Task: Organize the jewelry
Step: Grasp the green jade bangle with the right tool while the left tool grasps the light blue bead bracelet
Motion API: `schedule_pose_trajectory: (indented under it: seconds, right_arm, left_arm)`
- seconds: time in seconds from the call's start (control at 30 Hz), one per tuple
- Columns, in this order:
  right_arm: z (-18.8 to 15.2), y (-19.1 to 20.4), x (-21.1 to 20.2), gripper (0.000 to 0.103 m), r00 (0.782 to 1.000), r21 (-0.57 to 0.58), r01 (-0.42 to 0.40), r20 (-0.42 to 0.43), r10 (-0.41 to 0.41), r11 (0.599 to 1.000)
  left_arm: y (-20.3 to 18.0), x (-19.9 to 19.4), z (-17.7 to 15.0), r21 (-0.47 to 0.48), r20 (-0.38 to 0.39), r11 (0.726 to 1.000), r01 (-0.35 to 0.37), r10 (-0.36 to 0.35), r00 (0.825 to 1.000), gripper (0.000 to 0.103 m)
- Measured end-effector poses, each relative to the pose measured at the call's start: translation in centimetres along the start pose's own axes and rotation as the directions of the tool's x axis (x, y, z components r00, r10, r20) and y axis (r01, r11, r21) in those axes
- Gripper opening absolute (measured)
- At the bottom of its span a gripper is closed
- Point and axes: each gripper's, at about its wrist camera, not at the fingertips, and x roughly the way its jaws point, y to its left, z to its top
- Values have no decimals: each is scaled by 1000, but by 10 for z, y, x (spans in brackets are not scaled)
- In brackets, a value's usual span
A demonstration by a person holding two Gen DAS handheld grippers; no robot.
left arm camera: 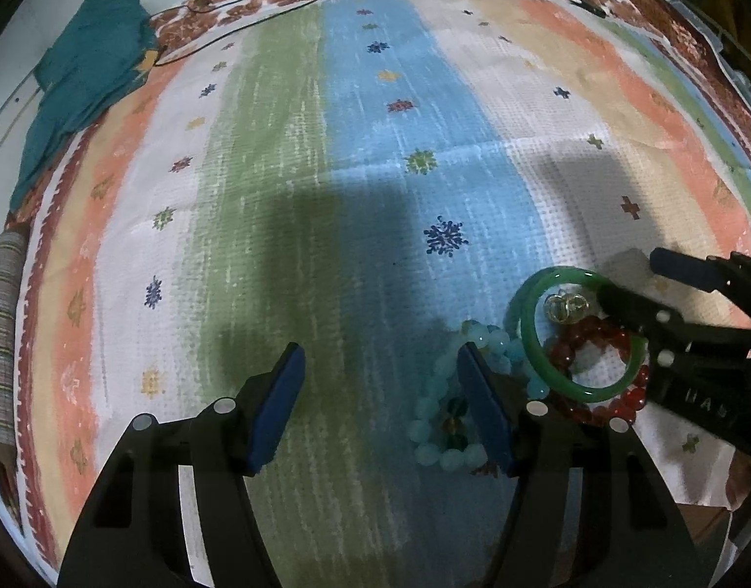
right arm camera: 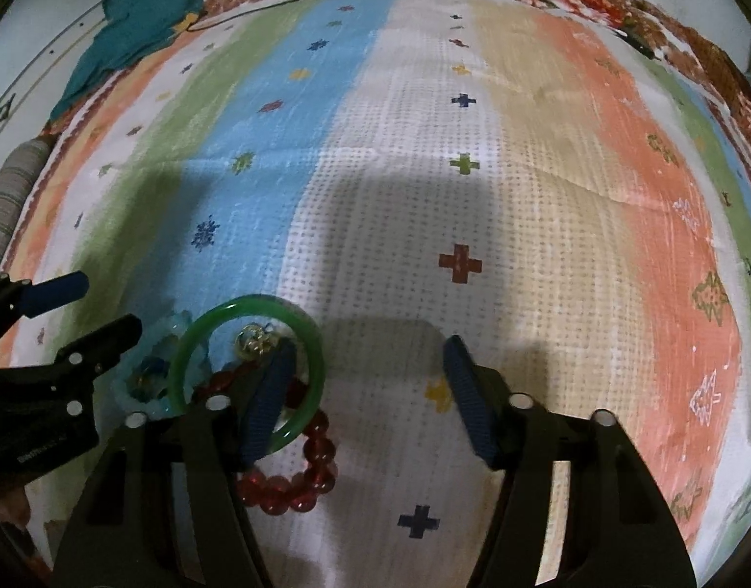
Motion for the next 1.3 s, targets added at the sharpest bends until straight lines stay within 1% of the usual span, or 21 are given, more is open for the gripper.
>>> schedule_pose_trajectory:
  seconds: [0.07,0.13,0.2,0.27,0.33,0.37,0.43,0.47,0.5,0.53,0.6,0.7,0.73,0.77,0.8,0.83,0.9,0.97,1.1,1.3]
  right_arm:
    - [2,-1,1,54,1000,5,-2,2,2,1000]
    - [2,1,1,49,1000,-3,-6,3,6,1000]
    - [2,3,3,33,1000,-14,-4,3,4,1000]
    - [2,4,4,25,1000,-28,19,5,-18,999]
    - [1,2,6,23,1000,-27,20,7,-20,999]
    - [1,2,6,22,1000,-26,18,8,-18,999]
    - [1,2,6,20,1000,-32,24,10,-24,999]
    - [1,2,6,19,1000,-36,27,12,-26,999]
    - [1,2,7,18,1000,-38,28,14,-28,999]
    - [1,2,7,17,999,-39,30,17,-29,999]
    - [0,1,8,12,999,-39,40,26,-39,998]
    - [-1,-3,7,10,999,-26,26,29,-25,999]
    - [-1,-4,7,10,999,-23,24,30,-23,999]
    - [-1,-4,7,10,999,-23,23,31,-22,999]
    - [-2,-4,6,9,999,-25,25,33,-24,999]
    - [-2,-4,6,9,999,-28,26,37,-25,999]
    - [-2,-4,4,9,999,-25,24,44,-23,999]
    - [-2,-6,2,9,999,-13,19,47,-19,1000]
    - [-2,-7,-6,9,998,0,20,61,-20,1000]
    - [-9,-7,-21,8,997,11,19,74,-19,1000]
  left_arm:
    - [0,4,0,-2,-5,1000,-15,15,1000,64]
    - [0,8,1,-4,-14,1000,-13,13,1000,64]
    - [-1,11,1,2,-16,1000,-6,6,1000,64]
    - [-2,12,1,8,-13,1000,-10,10,1000,64]
    - [-2,12,1,6,-16,1000,2,-2,1000,63]
    - [-4,12,1,13,-27,1000,21,-21,999,62]
    - [-9,15,-1,43,-44,998,47,-45,998,61]
    - [-13,15,-2,60,-38,998,36,-34,999,61]
    - [-14,16,-2,64,-26,998,-11,13,1000,61]
    - [-14,18,-2,55,-29,998,-24,26,999,61]
    - [-12,19,-2,30,-35,999,-17,18,999,61]
    - [-12,19,-3,27,-33,1000,9,-9,999,54]
    - [-10,19,-4,17,-34,1000,10,-10,999,46]
    - [-10,19,-3,10,-34,1000,4,-3,999,34]
    - [-8,19,-3,5,-34,1000,3,-3,999,28]
    - [-8,20,-3,1,-34,1000,0,0,999,20]
    - [-7,21,-4,7,-34,1000,-9,10,999,13]
    - [-7,20,-4,15,-33,1000,-9,10,999,11]
    - [-2,15,-3,-3,-40,1000,13,-13,999,11]
    - [0,-6,2,-20,-1,999,46,-47,999,11]
